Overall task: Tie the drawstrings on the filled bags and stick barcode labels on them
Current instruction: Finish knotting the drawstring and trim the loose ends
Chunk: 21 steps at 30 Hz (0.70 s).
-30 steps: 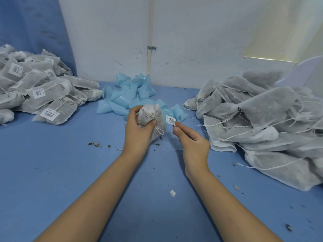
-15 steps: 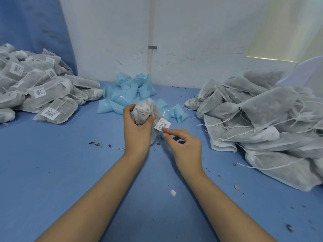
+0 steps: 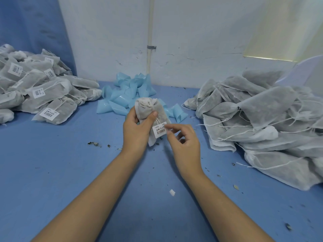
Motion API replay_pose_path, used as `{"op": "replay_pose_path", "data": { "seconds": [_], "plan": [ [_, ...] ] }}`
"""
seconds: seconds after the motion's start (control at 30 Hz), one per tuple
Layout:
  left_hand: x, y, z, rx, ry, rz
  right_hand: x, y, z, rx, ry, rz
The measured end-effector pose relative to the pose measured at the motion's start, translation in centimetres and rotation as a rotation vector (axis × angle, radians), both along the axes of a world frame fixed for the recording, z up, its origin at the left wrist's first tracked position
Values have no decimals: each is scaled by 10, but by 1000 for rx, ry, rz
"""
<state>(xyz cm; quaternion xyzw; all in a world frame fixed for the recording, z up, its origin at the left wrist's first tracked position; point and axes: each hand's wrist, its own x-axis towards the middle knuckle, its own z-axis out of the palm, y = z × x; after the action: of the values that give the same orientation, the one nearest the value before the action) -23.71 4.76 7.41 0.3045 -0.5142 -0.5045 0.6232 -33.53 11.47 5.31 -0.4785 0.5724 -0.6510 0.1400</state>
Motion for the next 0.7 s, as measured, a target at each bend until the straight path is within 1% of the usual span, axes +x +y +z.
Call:
{"op": "replay_pose_path", "data": {
  "seconds": [0.07, 0.1, 0.2, 0.27, 0.33, 0.43, 0.5, 0.6, 0.7],
  "plan": [
    [0, 0, 1, 24, -14, -32, -1, -1, -1, 9, -26, -46],
    [0, 0, 1, 37, -21, -53, -1, -2, -1, 34, -77, -26],
    [0, 1, 2, 71, -51, -129, -4, -4, 1, 99, -321, 168],
    [0, 0, 2, 85, -89, -155, -7, -4, 2, 108, -369, 250],
    [0, 1, 2, 86, -113, -178, -9, -3, 3, 97, -394, 248],
    [-3, 5, -1, 71, -131, -261, -13, -3, 4, 66, -522, 203],
    [-5, 9, -3, 100, -174, -303, -15, -3, 4, 53, -588, 175],
    [-6, 10, -5, 149, -269, -332, -16, -4, 3, 50, -591, 148],
    [-4, 6, -6, 202, -233, -390, -15, -5, 2, 58, -570, 145]
  ]
}}
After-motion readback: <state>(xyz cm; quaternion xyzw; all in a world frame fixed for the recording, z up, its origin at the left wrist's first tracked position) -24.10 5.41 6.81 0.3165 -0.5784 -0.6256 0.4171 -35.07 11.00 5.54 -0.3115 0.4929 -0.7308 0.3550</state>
